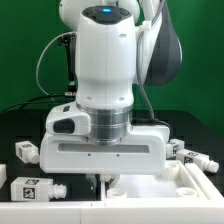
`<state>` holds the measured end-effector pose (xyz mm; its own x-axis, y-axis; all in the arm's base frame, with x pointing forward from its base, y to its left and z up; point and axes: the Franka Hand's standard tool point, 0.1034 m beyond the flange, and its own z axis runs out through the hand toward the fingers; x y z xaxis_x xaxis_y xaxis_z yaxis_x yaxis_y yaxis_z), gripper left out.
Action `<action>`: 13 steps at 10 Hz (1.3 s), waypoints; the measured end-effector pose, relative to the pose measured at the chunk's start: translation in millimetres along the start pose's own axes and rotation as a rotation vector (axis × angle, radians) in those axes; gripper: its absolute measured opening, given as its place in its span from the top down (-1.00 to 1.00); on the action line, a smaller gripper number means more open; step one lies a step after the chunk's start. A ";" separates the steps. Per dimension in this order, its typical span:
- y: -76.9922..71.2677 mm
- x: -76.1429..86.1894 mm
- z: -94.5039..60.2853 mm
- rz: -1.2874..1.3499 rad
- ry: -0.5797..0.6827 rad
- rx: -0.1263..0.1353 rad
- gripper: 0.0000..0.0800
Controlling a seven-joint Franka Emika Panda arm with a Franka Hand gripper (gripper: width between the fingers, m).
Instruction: Assemble one leg
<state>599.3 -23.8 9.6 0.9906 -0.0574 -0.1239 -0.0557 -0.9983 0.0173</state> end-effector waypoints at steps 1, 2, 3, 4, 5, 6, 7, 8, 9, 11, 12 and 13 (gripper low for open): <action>-1.6 -0.1 0.1 -0.006 0.000 0.000 0.86; -1.3 -0.2 0.2 -0.007 0.000 0.001 0.86; -1.6 -0.3 0.5 -0.008 0.000 0.001 0.86; -2.3 -0.4 -0.9 -0.009 0.001 0.001 0.45; -5.6 -5.1 -13.3 -0.020 0.006 0.002 -0.01; -6.2 -14.4 -26.4 -0.033 0.001 0.005 -0.35; -6.9 -26.5 -43.3 -0.042 0.000 0.008 -0.35; -11.0 -37.7 -56.8 -0.049 -0.005 0.012 -0.57; -22.5 -44.5 -66.8 -0.066 0.005 0.011 -0.61; -29.8 -48.6 -64.9 -0.085 0.006 0.016 -0.61; -27.9 -48.7 -63.6 -0.082 0.004 0.014 -0.62; -29.0 -48.9 -63.5 -0.084 0.003 0.014 -0.62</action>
Offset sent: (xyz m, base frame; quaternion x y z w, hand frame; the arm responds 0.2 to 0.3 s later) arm 0.0000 0.0000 0.0000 0.0000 0.0000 0.0000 1.0000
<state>560.4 8.6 78.2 0.9923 0.0262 -0.1209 0.0255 -0.9996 -0.0072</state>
